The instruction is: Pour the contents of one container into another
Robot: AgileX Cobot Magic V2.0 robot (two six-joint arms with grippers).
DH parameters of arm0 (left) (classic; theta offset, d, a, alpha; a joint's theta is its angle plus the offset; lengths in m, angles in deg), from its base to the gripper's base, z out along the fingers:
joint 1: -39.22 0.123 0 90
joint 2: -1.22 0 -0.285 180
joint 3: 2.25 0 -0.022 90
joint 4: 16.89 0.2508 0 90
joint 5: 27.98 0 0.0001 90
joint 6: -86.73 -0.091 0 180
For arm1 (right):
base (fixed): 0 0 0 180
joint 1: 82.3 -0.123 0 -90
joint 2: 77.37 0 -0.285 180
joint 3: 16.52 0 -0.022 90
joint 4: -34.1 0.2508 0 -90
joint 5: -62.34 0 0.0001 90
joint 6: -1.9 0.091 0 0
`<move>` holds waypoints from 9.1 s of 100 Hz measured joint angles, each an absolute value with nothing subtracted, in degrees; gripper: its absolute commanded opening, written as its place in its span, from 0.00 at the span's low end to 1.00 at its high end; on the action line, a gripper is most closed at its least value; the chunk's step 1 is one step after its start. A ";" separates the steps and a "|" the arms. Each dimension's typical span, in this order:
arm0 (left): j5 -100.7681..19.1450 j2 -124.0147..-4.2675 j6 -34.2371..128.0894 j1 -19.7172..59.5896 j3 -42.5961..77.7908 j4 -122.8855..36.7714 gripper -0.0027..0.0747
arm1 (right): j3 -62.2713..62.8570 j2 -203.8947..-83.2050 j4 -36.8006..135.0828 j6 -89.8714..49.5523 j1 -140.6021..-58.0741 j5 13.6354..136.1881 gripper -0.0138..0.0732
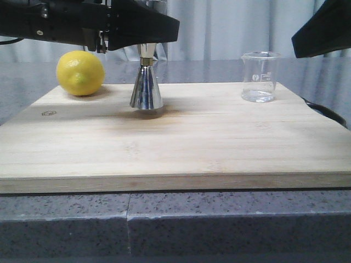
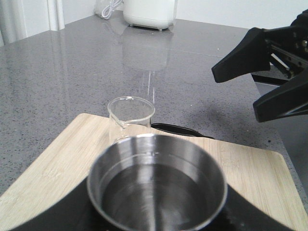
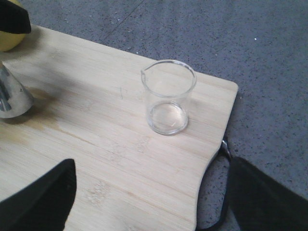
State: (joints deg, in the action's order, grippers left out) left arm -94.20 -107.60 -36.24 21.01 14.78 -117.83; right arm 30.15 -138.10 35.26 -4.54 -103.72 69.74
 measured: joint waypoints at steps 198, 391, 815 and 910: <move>-94.26 -109.04 -36.98 21.01 14.86 -117.08 0.64 | 30.15 -138.10 35.26 -4.44 -103.72 68.09 0.80; -92.15 -59.41 76.92 21.01 6.82 -20.33 0.76 | 11.97 -127.56 30.26 4.21 -103.72 109.20 0.80; -28.86 -6.23 81.65 37.95 75.11 -19.78 0.01 | 17.50 -117.53 17.41 14.27 -103.72 111.75 0.11; -29.18 -6.23 81.65 37.95 75.11 -19.78 0.01 | 51.70 -89.31 27.84 14.31 -80.70 73.71 0.11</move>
State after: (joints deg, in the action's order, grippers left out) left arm -29.18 -6.23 81.65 37.95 75.11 -19.78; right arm 51.70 -89.31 27.84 14.31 -80.70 73.71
